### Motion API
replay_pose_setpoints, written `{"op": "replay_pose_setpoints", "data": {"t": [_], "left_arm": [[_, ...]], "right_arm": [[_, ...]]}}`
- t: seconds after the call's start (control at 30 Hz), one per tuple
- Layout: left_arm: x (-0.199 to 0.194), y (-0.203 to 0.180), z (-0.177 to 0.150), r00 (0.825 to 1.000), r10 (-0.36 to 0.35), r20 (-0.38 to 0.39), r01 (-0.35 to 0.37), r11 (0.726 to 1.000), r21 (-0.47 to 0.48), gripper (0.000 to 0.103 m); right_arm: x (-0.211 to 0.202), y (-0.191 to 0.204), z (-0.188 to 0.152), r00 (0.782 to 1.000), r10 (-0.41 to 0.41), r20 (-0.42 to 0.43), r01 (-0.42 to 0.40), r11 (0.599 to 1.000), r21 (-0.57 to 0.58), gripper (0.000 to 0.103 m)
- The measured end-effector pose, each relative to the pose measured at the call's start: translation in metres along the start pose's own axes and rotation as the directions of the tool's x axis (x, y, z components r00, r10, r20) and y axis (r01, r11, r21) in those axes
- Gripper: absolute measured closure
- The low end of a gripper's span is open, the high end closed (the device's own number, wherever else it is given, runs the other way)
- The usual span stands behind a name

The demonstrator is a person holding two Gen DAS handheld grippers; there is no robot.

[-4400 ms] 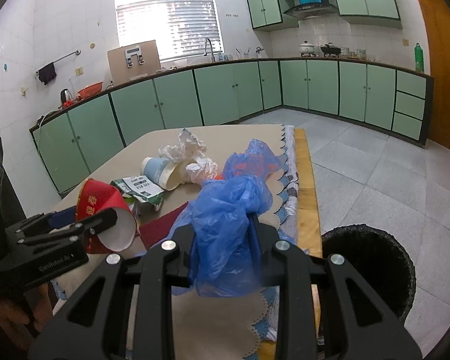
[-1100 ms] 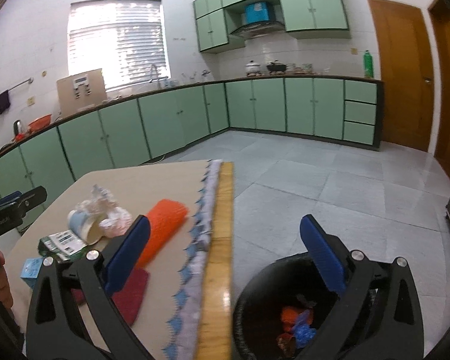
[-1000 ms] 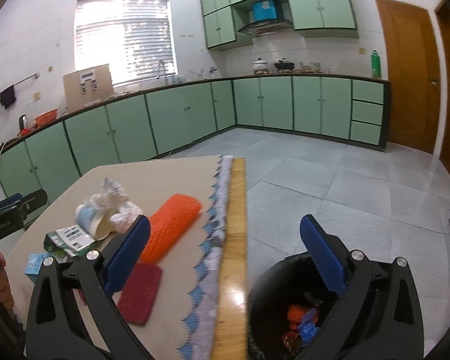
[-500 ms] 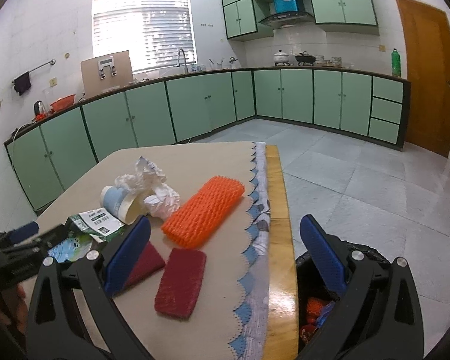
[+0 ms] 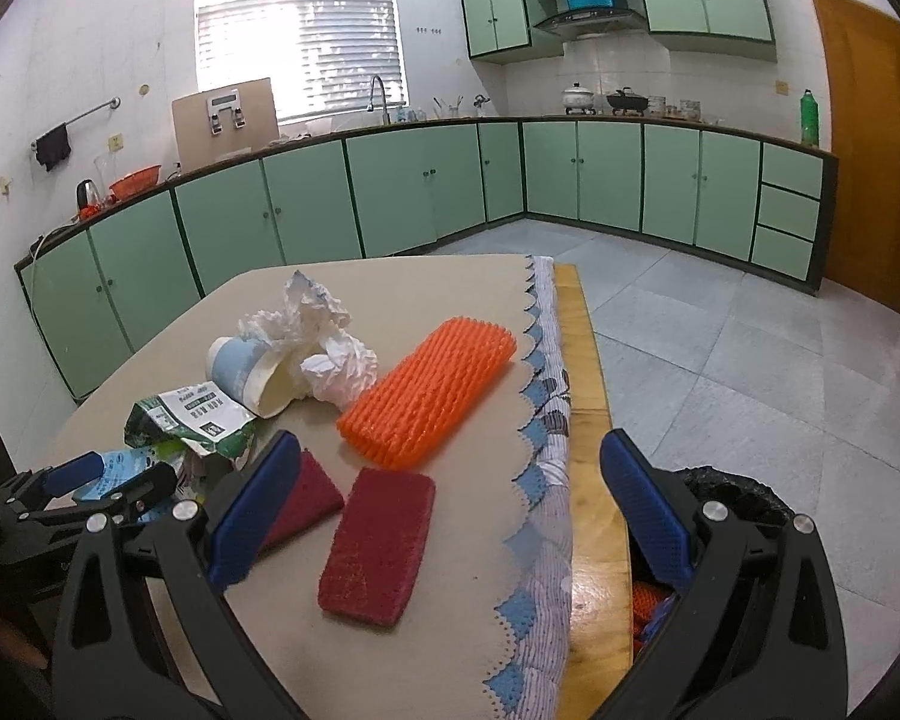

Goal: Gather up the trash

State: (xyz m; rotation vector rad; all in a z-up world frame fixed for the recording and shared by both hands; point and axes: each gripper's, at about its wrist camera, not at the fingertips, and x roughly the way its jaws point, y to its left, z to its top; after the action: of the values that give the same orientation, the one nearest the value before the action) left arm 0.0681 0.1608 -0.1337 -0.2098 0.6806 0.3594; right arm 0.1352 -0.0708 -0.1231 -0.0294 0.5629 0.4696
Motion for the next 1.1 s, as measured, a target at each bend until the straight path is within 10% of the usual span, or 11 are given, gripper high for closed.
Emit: {"op": "replay_pose_setpoints", "data": {"t": [1.1], "left_arm": [[-0.018,0.001,-0.004,0.998,0.042,0.036,-0.04,0.998,-0.046,0.006]], "right_arm": [[0.008,0.001,-0.003,1.0,0.011,-0.017,-0.011,1.0,0.0,0.006]]}}
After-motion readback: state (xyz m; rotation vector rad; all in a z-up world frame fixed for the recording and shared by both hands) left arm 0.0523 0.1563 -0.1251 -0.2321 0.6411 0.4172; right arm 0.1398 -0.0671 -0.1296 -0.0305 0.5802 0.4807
